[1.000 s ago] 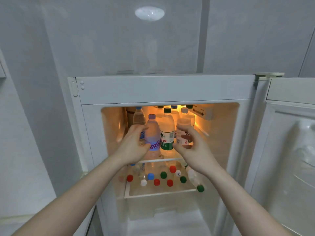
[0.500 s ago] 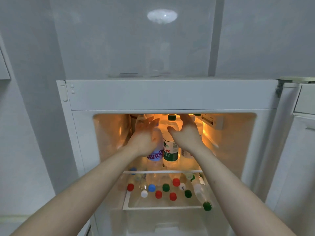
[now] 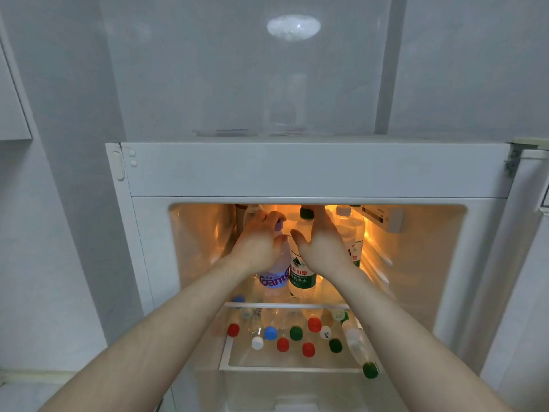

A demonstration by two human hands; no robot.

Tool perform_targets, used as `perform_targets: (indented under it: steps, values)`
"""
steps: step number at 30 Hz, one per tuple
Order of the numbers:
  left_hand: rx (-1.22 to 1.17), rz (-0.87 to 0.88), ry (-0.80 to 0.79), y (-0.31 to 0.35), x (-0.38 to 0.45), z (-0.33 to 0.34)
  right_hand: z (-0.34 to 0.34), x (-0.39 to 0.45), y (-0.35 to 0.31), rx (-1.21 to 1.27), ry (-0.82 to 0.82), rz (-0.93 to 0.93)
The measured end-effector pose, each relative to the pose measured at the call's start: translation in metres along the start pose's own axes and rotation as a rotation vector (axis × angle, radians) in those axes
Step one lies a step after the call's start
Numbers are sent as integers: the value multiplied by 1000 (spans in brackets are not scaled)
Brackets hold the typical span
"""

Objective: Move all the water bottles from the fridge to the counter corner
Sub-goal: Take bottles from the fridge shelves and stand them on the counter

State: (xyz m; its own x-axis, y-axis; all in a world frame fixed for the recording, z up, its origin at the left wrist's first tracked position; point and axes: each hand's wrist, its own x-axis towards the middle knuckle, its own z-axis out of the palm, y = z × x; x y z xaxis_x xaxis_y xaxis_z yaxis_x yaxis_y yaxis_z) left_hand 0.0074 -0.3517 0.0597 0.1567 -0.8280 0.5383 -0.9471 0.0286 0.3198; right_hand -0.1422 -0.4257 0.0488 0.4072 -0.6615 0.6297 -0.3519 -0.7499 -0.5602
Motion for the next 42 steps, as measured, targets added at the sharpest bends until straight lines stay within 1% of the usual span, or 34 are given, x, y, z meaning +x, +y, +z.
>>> perform_targets:
  steps: [6, 8, 11, 15, 18, 22, 28, 30, 33, 35, 38, 42]
  values:
    - [-157, -61, 3, -7, -11, 2, 1, -7, -7, 10, 102, -10]
    - [-167, -57, 14, -5, -17, 0, 1, -13, -7, 14, 130, 8]
    - [-123, -2, 68, -1, -28, -5, -2, -20, -9, 44, 153, 46]
    - [-43, 21, 69, 11, -49, -11, -6, -38, -13, 84, 126, 70]
    - [-35, 8, 80, 15, -63, -14, -8, -51, -17, 99, 102, 83]
    - [-120, -6, 105, 14, -94, -26, -16, -75, -30, 114, 48, 40]
    - [-271, -62, 181, 25, -166, -67, -38, -120, -57, 285, 90, 126]
    - [-349, -105, 165, 25, -196, -84, -44, -142, -74, 344, 58, 154]
    - [-441, -182, 91, 24, -250, -104, -41, -180, -98, 413, -10, 188]
    - [-402, -229, 44, 20, -288, -114, -32, -204, -113, 459, -76, 198]
    - [-349, -328, -30, 9, -348, -120, -11, -243, -129, 482, -235, 231]
    - [-308, -537, -68, -5, -429, -126, 31, -292, -145, 585, -449, 323]
